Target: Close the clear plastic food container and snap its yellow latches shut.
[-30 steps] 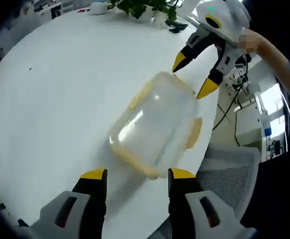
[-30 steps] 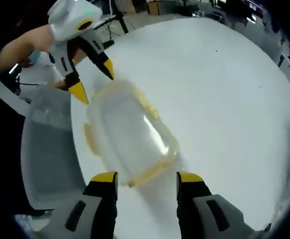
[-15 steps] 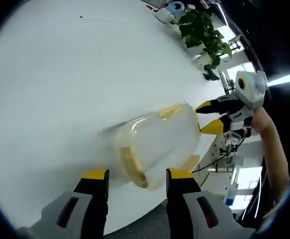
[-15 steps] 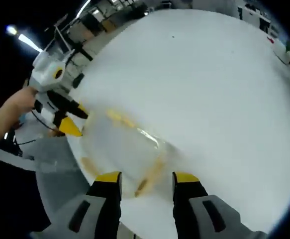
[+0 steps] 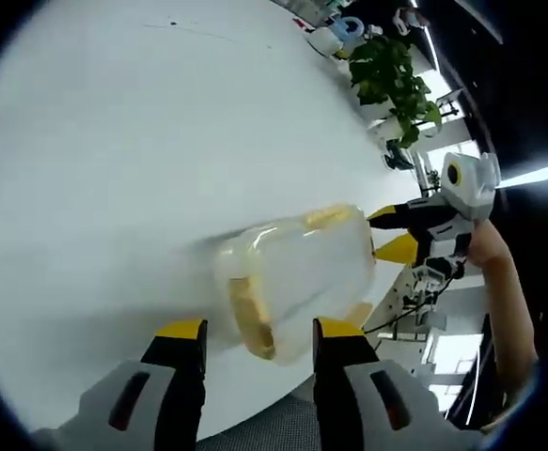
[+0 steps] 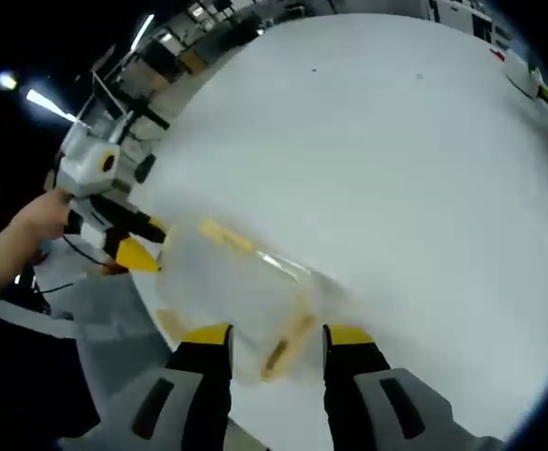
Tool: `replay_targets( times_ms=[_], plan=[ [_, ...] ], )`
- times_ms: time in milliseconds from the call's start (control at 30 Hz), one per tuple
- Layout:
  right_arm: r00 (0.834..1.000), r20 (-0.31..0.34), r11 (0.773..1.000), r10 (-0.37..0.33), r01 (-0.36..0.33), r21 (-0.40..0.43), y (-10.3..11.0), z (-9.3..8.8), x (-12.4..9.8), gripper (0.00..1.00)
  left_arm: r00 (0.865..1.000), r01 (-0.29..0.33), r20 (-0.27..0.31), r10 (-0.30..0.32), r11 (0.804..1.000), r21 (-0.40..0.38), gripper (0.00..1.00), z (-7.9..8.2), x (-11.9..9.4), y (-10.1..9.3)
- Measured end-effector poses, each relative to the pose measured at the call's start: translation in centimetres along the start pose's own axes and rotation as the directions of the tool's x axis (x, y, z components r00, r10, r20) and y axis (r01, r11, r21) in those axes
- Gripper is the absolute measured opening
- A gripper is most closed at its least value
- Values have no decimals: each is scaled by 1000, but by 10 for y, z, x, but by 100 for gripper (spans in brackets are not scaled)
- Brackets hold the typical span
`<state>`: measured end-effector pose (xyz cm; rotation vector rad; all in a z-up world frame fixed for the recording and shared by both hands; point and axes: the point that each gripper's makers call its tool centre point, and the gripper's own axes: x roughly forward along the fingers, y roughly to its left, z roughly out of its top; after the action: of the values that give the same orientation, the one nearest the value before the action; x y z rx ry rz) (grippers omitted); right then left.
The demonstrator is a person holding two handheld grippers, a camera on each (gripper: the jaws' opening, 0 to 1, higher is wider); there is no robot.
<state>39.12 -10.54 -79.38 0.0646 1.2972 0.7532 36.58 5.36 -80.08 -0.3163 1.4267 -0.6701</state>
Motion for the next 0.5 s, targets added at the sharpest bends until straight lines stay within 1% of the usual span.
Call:
replay_targets(
  times_ms=[100, 167, 200, 233, 333, 367, 400, 433, 467, 500],
  plan=[
    [1000, -8, 1000, -6, 6, -1, -1, -3, 3, 36, 1000, -11, -12, 11, 1000, 8, 40, 0, 3, 3],
    [1000, -25, 1000, -16, 16, 0, -6, -7, 7, 34, 1000, -15, -15, 15, 1000, 10, 39, 0, 5, 5],
    [999, -34, 1000, -11, 12, 11, -5, -9, 8, 32, 1000, -14, -19, 14, 1000, 14, 39, 0, 6, 5],
    [999, -22, 998, 33, -31, 62, 3, -8, 9, 29, 1000, -10, -19, 10, 1000, 12, 40, -2, 7, 3],
    [1000, -10, 998, 25, -25, 55, -1, -5, 10, 29, 1000, -1, -18, 1, 1000, 6, 39, -2, 9, 0],
    [1000, -11, 998, 26, -25, 55, -1, -5, 11, 29, 1000, 5, -20, -5, 1000, 2, 38, -1, 10, -1],
    [1000, -14, 998, 26, -25, 55, 0, -6, 10, 29, 999, 24, -22, -24, 1000, -11, 35, -2, 11, -5],
    [1000, -20, 999, 24, -23, 50, 1, -6, 10, 29, 999, 35, -21, -35, 999, -7, 33, -1, 12, -8],
    [999, -24, 999, 22, -20, 45, 1, -5, 10, 29, 999, 22, -25, -22, 1000, -1, 33, -1, 14, -7],
    [999, -30, 999, 18, -17, 42, 1, -5, 10, 29, 999, 27, -27, -27, 1000, 12, 33, 1, 15, -7]
  ],
)
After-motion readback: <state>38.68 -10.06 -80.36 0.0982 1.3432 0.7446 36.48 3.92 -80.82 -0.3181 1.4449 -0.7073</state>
